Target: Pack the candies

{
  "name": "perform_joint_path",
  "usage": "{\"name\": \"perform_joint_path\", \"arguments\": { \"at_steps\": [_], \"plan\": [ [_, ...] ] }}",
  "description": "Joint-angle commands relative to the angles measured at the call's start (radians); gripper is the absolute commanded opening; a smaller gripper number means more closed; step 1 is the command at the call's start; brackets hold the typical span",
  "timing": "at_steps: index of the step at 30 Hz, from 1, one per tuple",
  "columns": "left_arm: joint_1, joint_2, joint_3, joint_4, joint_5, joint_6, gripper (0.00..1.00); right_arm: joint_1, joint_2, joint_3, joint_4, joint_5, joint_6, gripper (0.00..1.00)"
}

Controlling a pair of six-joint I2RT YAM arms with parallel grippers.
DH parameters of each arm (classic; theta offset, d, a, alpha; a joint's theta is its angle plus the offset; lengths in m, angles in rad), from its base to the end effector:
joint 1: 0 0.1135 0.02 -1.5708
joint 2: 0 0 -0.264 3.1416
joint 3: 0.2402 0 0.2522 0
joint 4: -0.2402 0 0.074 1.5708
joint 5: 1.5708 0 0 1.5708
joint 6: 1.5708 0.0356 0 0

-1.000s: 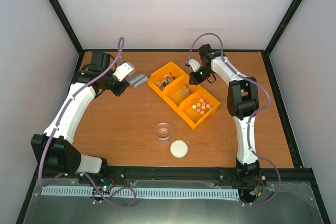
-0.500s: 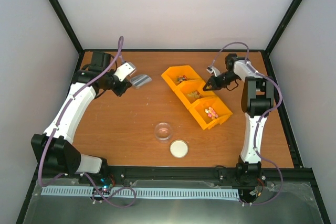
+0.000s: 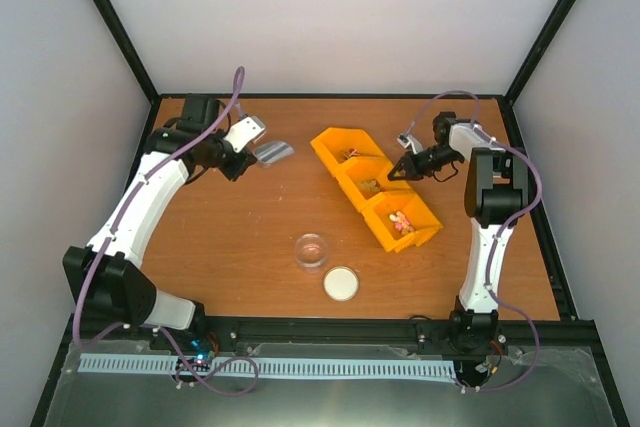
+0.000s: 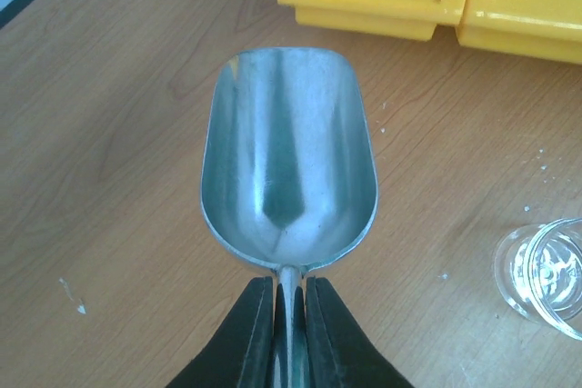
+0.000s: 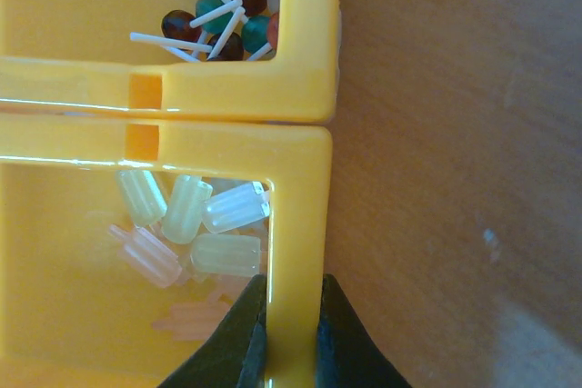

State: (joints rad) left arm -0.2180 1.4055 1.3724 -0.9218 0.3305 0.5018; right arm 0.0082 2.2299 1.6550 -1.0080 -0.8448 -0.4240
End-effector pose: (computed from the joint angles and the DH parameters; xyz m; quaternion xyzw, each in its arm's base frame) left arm 0.2763 -0.0730 0.3379 0.3777 0.8622 -0.1129 0.3181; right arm 0.4185 0.0301 0.1417 -0.1931 0.8914 0.4022 0.0792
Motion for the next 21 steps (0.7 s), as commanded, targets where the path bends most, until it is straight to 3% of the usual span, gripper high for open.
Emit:
{"name": "perform_joint_path", "arguments": {
  "at_steps": [1, 13, 21],
  "plan": [
    [-0.054, 0.024, 0.096, -0.046, -0.072, 0.047, 0.01, 0.022, -0.083, -0.111, 0.090, 0.168, 0.046, 0.03],
    [-0.148, 0.153, 0.248, -0.136, -0.152, 0.080, 0.01, 0.115, -0.247, -0.244, 0.252, 0.375, 0.106, 0.03],
    [-0.222, 0.305, 0.415, -0.279, -0.251, 0.109, 0.01, 0.180, -0.305, -0.308, 0.327, 0.464, 0.147, 0.03]
  ]
}}
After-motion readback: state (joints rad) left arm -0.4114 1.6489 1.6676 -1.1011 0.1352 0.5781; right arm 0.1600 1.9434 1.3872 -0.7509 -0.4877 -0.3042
